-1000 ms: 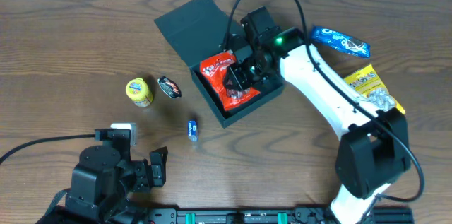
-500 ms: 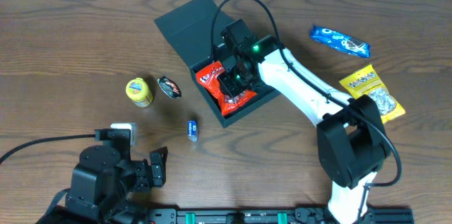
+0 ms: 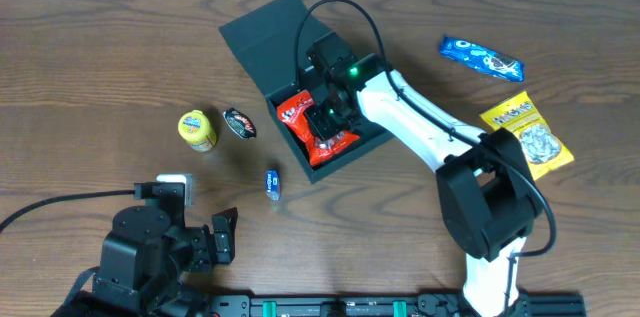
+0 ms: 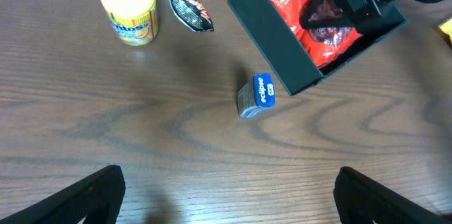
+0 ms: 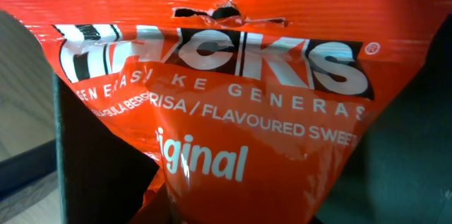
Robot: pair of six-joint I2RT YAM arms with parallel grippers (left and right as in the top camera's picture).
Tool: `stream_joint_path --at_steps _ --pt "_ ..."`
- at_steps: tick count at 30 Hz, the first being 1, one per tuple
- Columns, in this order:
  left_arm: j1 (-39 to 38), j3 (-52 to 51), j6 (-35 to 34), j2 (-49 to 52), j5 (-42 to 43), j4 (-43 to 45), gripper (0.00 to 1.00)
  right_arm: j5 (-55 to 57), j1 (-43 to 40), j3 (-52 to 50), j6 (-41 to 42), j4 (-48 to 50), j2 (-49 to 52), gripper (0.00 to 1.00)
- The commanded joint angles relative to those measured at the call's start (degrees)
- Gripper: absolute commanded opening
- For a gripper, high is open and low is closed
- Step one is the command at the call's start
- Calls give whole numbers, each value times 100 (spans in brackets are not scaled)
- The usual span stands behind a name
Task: Pack container
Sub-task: 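Carry the red bag left and lower it into the black box, then open the right gripper and withdraw toward the yellow bag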
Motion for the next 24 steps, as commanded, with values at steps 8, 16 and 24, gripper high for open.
stream_joint_path --at_steps 8,16,24 --pt "37 33 -24 11 -59 13 95 -11 125 79 87 52 28 35" --pt "37 33 -24 11 -59 13 96 -17 129 83 90 -46 -251 82" --pt "37 33 -24 11 -59 13 95 2 83 133 83 -295 -1545 99"
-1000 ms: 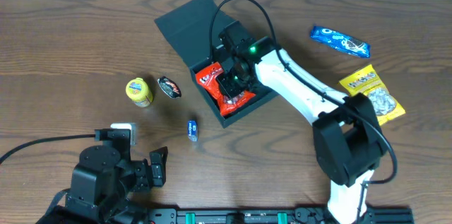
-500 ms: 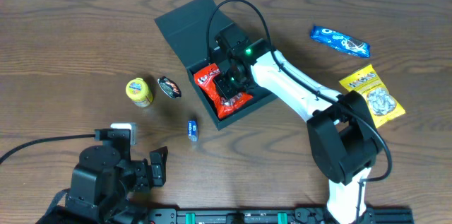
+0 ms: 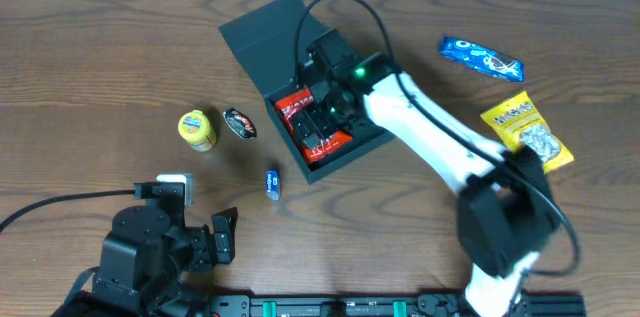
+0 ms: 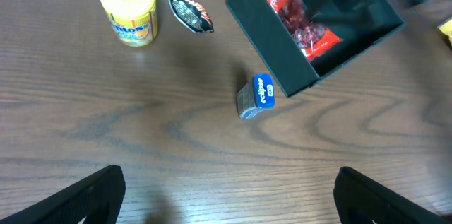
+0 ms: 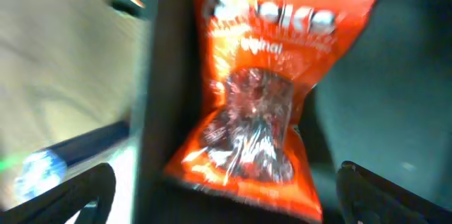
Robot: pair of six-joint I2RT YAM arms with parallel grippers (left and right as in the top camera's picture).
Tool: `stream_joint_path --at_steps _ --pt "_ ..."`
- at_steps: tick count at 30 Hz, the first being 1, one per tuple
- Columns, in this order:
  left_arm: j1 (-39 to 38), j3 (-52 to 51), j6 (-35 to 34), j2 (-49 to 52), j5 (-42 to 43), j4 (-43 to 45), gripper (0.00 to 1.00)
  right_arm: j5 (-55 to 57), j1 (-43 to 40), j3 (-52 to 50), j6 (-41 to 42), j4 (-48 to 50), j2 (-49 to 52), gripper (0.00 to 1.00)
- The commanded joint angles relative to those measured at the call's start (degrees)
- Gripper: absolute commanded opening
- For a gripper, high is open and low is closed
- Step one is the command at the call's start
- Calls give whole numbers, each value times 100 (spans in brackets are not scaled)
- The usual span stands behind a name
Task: Pack container
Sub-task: 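Open the right gripper and withdraw toward the yellow bag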
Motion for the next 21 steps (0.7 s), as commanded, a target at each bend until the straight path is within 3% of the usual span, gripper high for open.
stream_joint_path --at_steps 1,6,11,14,18,21 --pt "37 33 -24 11 -59 2 95 55 -26 133 20 -138 -896 99" --pt "37 33 -22 11 -59 4 96 811 -437 133 15 -938 -2041 99" --pt "37 33 -24 11 -59 4 95 960 -1683 133 -479 -2308 -2959 99" --pt "37 33 -22 11 -59 7 95 1202 -2586 131 -258 -2861 -3180 99" --pt "37 33 -22 11 -57 4 95 866 -3134 131 -181 -3287 -3228 99" --pt "37 33 -22 11 -57 4 95 1231 -3161 125 -942 -3272 -3193 99"
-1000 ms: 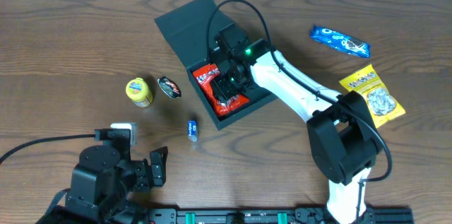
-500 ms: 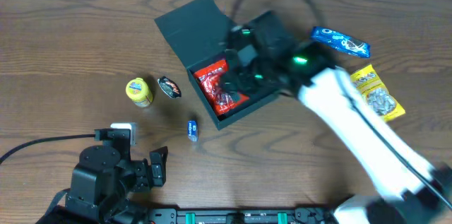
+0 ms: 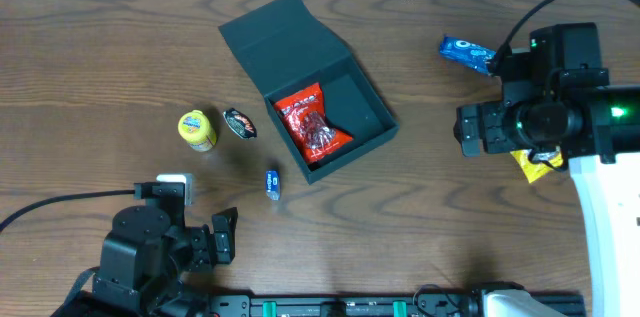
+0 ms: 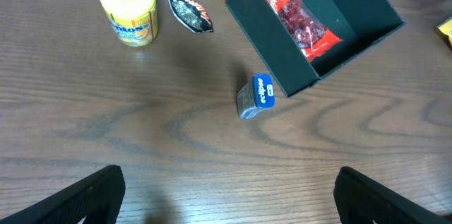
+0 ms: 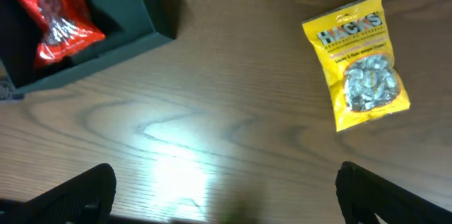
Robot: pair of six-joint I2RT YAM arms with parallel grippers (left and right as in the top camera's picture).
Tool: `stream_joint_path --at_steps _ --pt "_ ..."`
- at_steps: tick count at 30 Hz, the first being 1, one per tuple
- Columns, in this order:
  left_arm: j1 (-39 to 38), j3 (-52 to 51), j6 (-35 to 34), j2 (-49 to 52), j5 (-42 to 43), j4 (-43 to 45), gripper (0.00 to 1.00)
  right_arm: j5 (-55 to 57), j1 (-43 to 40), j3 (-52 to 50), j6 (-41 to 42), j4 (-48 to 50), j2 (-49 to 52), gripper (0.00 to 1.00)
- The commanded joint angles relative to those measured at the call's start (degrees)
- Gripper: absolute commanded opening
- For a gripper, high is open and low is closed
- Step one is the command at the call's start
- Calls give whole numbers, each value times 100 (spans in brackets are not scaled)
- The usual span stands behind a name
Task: Pack container
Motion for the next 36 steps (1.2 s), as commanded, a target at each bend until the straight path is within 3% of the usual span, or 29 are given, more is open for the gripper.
stream_joint_path --at_steps 1,4,7,12,18,24,36 --pt "37 35 -22 9 -57 2 95 437 -66 42 -584 68 11 99" --pt "37 35 -22 9 -39 -2 95 909 -249 42 -1222 348 149 99" --pt "37 35 -22 9 -39 -2 95 627 -839 42 -2350 616 529 99" --pt "37 35 -22 9 -37 -4 95 -155 -1976 42 -2857 822 1193 99" --pt "37 35 -22 9 -39 0 95 -481 -2686 42 -3112 1110 2146 99" --pt "37 35 -22 9 -42 0 96 -553 -2830 42 -3488 1224 3244 99" --pt "37 35 -24 9 -63 4 95 -225 -2929 39 -3501 1534 4138 99"
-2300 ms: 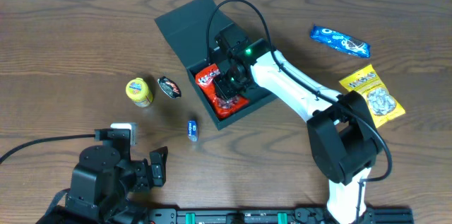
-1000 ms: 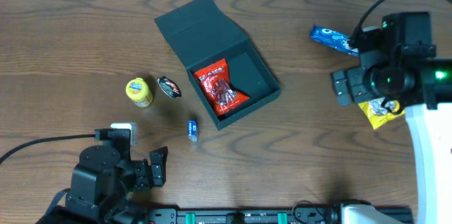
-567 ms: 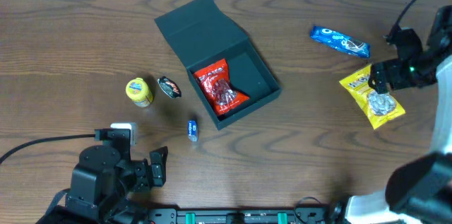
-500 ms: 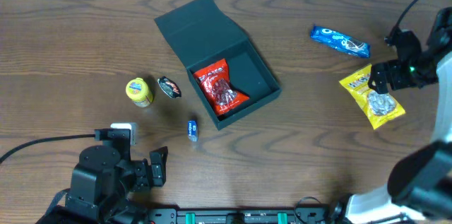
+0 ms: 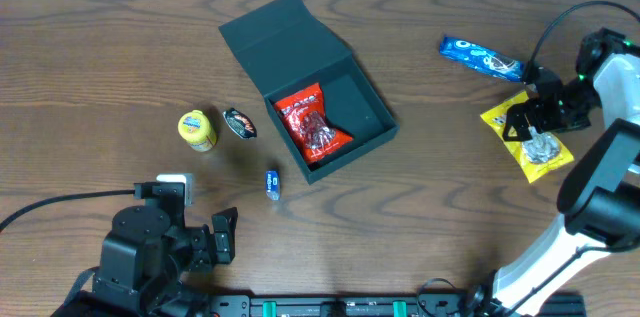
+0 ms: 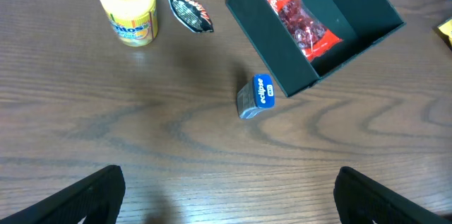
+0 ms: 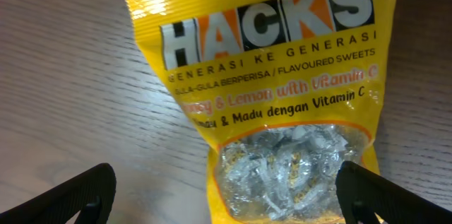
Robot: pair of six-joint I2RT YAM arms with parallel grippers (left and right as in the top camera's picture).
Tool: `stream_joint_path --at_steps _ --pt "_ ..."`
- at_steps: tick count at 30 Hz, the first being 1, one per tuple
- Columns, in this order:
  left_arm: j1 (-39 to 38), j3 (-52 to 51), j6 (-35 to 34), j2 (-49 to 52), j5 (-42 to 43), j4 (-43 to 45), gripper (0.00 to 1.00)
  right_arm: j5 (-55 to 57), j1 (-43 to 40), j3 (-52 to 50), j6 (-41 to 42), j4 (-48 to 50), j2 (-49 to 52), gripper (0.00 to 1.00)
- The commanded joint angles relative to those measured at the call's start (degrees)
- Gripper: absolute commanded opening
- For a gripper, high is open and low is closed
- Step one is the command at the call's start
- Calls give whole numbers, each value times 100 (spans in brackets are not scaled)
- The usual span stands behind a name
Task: Pack container
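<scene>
The black box (image 5: pixel 362 107) stands open in the middle of the table, with a red Hacks bag (image 5: pixel 315 129) lying inside it. A yellow Hacks bag (image 5: pixel 530 142) lies flat at the far right. My right gripper (image 5: pixel 538 115) hovers low over it. In the right wrist view the yellow bag (image 7: pixel 268 97) fills the frame, and the right gripper (image 7: pixel 226 206) is open with a finger on either side of the bag's clear lower part. My left gripper (image 5: pixel 224 235) rests open at the near left, and in its own view the left gripper (image 6: pixel 229 199) holds nothing.
Left of the box stand a yellow Mentos bottle (image 5: pixel 197 129) and a small dark packet (image 5: pixel 239 122). A blue Eclipse gum pack (image 5: pixel 272 183) lies in front of the box. A blue Oreo pack (image 5: pixel 481 58) lies at the back right, near the yellow bag.
My right gripper was high above the table between the box and the yellow bag. Now it sits low over the yellow bag, fingers open around it. The left arm has not moved.
My right gripper was down in the box, right against the red bag. Then the red bag lay in the box with the gripper above it. After that the arm was over the right side of the table, and now it is at the yellow bag.
</scene>
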Motion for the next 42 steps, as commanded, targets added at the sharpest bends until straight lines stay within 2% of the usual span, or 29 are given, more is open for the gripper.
stream_joint_path --at_steps 1,10,42 --pt "37 35 -24 9 -63 4 95 122 -157 37 -125 55 63 99" --pt "37 28 -46 9 -195 28 95 -168 -505 -37 -103 153 74 99" --pt "37 -120 -92 9 -190 157 95 186 -389 -450 649 560 94 95"
